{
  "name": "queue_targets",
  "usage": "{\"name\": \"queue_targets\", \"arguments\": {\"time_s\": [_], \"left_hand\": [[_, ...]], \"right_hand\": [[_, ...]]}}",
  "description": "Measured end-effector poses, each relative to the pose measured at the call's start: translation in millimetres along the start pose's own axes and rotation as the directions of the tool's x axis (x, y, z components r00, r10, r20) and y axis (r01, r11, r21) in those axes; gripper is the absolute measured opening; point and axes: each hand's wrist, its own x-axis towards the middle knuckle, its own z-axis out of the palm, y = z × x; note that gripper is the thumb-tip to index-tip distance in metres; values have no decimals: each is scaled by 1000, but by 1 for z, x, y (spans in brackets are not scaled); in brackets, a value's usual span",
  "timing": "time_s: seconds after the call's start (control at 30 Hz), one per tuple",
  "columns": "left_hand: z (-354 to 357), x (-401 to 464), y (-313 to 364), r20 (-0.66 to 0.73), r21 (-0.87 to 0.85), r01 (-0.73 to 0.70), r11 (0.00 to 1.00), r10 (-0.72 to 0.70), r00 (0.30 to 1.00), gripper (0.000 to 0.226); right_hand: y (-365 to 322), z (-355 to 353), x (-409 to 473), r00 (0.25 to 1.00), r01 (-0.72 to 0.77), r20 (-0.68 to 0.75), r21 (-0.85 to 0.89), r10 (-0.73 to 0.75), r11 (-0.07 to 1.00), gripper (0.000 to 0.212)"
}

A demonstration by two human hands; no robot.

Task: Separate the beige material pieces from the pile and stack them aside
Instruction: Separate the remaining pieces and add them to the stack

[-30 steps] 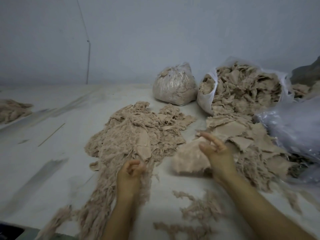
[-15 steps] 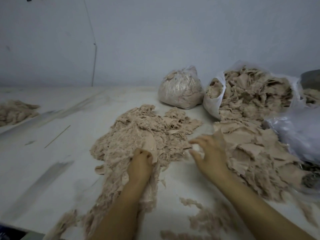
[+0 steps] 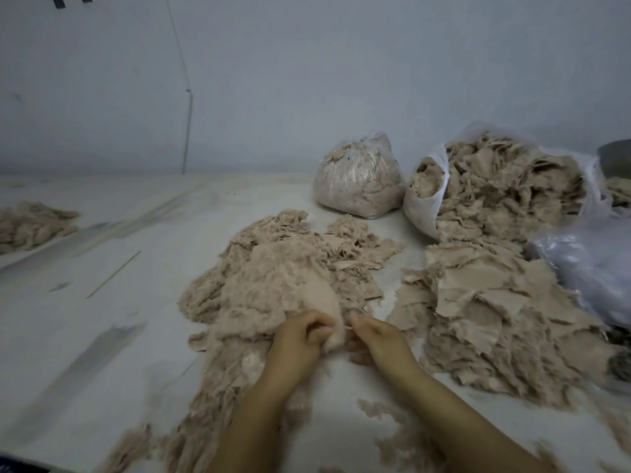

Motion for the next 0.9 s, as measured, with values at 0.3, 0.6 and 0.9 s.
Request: {"name": "queue_targets", "arguments": {"time_s": [0.3, 0.6, 0.9], "left_hand": [[6, -27, 0, 66, -99, -100, 990, 107, 992, 29], [-12, 20, -19, -266, 322, 86, 943, 3, 964, 32], [36, 14, -25, 446, 343, -239, 909, 66, 892, 45]], "right_hand": [[-1, 2, -7, 999, 44, -17, 159, -42, 986, 27], [21, -43, -18, 999, -37, -25, 58, 38, 998, 23], [23, -19, -21, 959, 154, -207, -201, -196, 967, 31]]}}
